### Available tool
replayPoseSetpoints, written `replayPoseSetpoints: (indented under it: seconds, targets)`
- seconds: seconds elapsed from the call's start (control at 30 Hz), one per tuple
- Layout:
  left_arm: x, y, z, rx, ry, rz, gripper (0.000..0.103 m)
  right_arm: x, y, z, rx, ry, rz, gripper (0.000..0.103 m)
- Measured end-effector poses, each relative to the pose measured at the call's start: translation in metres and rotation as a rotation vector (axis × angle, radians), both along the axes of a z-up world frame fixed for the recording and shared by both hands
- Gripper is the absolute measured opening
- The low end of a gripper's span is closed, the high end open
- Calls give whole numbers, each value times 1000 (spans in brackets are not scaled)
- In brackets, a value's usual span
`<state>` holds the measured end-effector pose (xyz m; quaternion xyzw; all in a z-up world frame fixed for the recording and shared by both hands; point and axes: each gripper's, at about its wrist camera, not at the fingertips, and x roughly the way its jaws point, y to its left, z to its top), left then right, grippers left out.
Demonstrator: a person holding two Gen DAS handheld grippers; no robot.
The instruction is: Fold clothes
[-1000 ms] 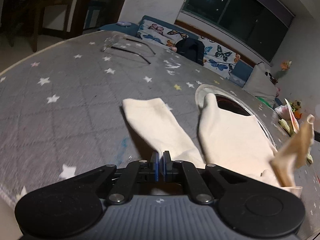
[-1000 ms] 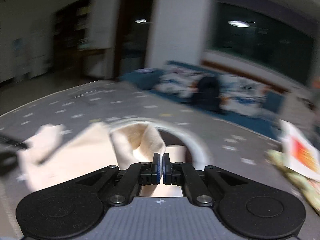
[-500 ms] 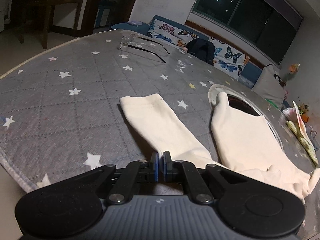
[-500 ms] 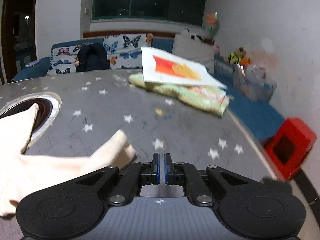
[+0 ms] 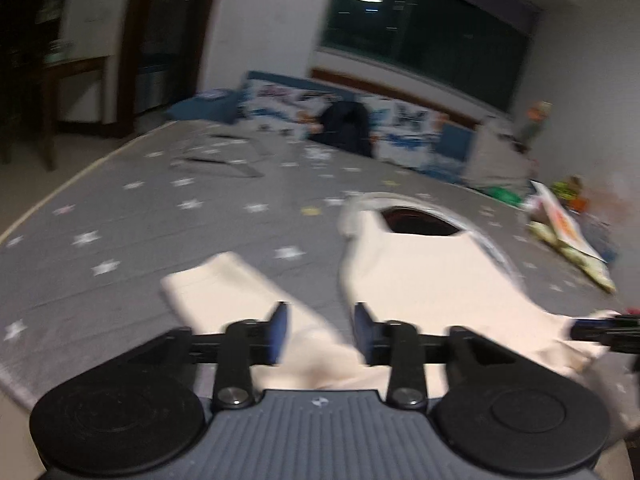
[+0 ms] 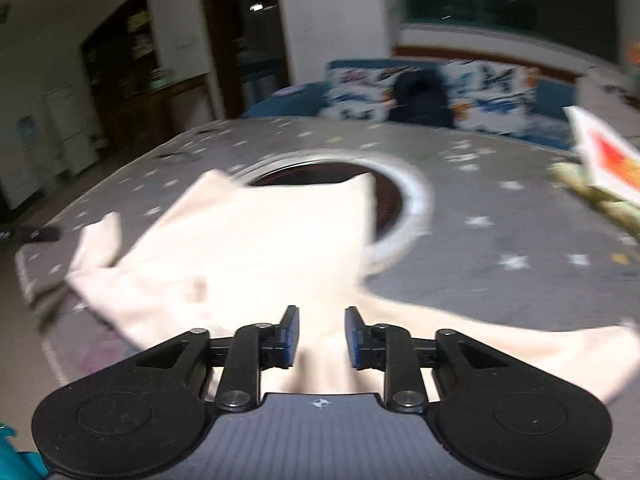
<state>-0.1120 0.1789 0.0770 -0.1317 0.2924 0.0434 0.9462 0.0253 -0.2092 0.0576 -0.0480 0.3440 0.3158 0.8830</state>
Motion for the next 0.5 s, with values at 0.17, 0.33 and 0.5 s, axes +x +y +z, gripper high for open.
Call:
replayPoseSetpoints:
  seconds: [0.17,0.33,0.5]
  targets:
    - [35,-42,-5,-14,3,-166,43,-2,27,-7,5,19,74,34]
    - [69,-73,-21,-90,20,-335,60,5,29,-16,53,99,86,39]
    - [80,-95,-37,-72,76,-422,60,1,29,-19,75,141,129,47]
